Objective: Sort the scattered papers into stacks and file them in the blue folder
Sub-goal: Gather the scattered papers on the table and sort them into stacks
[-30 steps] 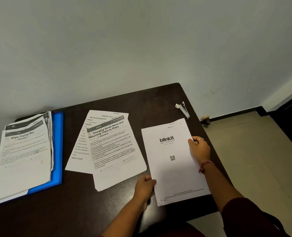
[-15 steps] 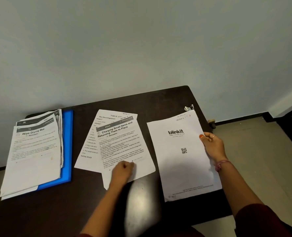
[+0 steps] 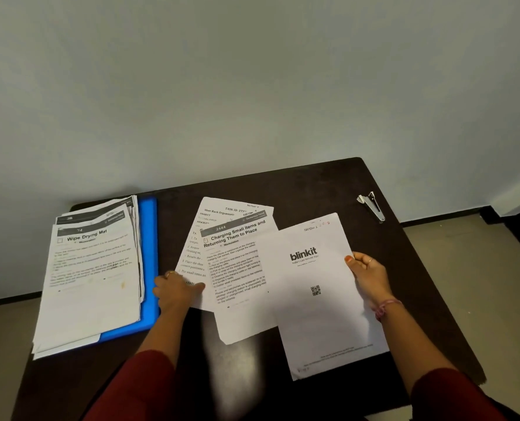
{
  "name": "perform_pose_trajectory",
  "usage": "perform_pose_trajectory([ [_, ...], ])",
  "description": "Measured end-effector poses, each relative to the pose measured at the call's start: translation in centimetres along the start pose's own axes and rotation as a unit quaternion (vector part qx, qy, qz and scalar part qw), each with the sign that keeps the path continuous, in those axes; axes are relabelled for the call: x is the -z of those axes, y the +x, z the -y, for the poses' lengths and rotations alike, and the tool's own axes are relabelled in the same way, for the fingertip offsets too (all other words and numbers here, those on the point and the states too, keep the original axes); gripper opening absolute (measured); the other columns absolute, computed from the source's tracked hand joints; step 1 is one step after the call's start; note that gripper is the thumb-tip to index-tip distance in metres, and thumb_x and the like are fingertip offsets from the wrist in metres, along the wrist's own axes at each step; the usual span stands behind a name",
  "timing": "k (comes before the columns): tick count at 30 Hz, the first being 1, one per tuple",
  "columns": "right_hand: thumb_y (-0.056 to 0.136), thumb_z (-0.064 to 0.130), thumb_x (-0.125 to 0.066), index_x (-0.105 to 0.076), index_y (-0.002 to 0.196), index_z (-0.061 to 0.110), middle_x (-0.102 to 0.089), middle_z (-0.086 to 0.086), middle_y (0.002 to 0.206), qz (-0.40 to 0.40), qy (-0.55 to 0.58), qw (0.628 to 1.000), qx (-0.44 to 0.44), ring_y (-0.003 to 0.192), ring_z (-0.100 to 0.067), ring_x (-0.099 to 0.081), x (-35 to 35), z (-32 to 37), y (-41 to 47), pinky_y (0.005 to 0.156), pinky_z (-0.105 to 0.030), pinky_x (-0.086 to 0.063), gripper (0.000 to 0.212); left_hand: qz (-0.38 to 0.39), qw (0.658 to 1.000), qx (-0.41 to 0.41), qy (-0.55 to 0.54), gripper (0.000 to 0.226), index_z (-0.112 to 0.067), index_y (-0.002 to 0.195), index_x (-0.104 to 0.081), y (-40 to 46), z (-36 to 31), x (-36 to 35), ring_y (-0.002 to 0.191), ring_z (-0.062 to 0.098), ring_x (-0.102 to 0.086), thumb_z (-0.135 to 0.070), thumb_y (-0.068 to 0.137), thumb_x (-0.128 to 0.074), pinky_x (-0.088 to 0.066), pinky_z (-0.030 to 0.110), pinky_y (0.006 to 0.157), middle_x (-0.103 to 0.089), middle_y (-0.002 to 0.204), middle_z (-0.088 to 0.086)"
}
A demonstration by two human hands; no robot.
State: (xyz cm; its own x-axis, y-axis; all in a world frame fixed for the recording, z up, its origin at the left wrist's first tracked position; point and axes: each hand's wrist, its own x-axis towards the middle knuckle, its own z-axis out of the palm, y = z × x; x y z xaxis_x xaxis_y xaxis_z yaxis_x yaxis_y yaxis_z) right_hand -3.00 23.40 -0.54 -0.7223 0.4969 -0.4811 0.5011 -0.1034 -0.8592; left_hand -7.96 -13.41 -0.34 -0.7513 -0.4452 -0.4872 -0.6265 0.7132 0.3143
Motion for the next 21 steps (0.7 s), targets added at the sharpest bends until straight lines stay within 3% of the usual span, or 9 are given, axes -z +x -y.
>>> perform_pose_trajectory([
  [5,0.092,0.011,-0.06,-0.063,0.107,0.003,-0.068,-0.009,0.093,-0.004,-0.03,1.0,-0.001,0.079,-0.014,-0.063,-2.2,-1.5,-0.2,0.065,-0.02,-0.048,0.017,0.029,0.999,0.03,0.02,0.105,-0.003,0.145,-0.021,1.3,-0.4,0.6,0.133,0.037,-0.028,-0.039,0.069,-0.084,-0.034,0.05,0.106,-0.023,0.145,0.019],
  [11,0.092,0.013,-0.061,-0.067,0.098,0.007,-0.067,-0.005,0.082,0.001,-0.105,0.994,0.023,0.077,-0.018,-0.062,-4.5,-2.7,-1.1,0.068,-0.024,-0.048,0.01,0.064,0.997,0.034,-0.02,0.114,0.001,0.146,-0.016,3.2,0.5,0.8,0.133,0.039,-0.033,-0.036,0.064,-0.087,-0.035,0.049,0.106,-0.04,0.142,0.018],
  [13,0.092,0.015,-0.061,-0.066,0.095,0.01,-0.067,-0.007,0.088,-0.003,-0.137,0.99,0.035,0.081,-0.02,-0.062,-5.0,-2.8,-1.5,0.072,-0.026,-0.046,0.008,0.088,0.993,0.029,-0.075,0.101,0.003,0.139,-0.027,3.7,0.6,0.9,0.124,0.038,-0.045,-0.023,0.064,-0.088,-0.044,0.046,0.097,-0.049,0.133,0.019],
  [16,0.093,0.015,-0.06,-0.065,0.097,0.01,-0.065,-0.005,0.089,-0.016,-0.17,0.984,0.045,0.084,-0.02,-0.06,-5.6,-2.8,-2.1,0.073,-0.025,-0.044,0.008,0.114,0.976,-0.008,-0.186,0.054,0.005,0.116,-0.055,3.2,0.6,1.3,0.104,0.034,-0.06,-0.003,0.069,-0.079,-0.053,0.04,0.08,-0.061,0.118,0.017],
  [19,0.093,0.016,-0.06,-0.067,0.1,0.007,-0.065,-0.006,0.092,-0.023,-0.199,0.978,0.053,0.088,-0.022,-0.06,-5.7,-3.0,-2.5,0.076,-0.026,-0.043,0.013,0.093,0.964,-0.047,-0.246,0.021,-0.003,0.096,-0.063,1.7,0.3,2.5,0.087,0.027,-0.063,-0.006,0.078,-0.073,-0.051,0.031,0.066,-0.067,0.104,0.013],
  [21,0.092,0.014,-0.061,-0.068,0.1,0.006,-0.067,-0.008,0.093,-0.033,-0.203,0.977,0.054,0.088,-0.023,-0.06,-5.8,-3.2,-2.7,0.076,-0.026,-0.042,0.014,0.048,0.966,-0.111,-0.23,0.015,-0.002,0.093,-0.063,0.4,0.2,3.8,0.082,0.023,-0.061,-0.012,0.084,-0.07,-0.044,0.026,0.06,-0.066,0.098,0.012],
])
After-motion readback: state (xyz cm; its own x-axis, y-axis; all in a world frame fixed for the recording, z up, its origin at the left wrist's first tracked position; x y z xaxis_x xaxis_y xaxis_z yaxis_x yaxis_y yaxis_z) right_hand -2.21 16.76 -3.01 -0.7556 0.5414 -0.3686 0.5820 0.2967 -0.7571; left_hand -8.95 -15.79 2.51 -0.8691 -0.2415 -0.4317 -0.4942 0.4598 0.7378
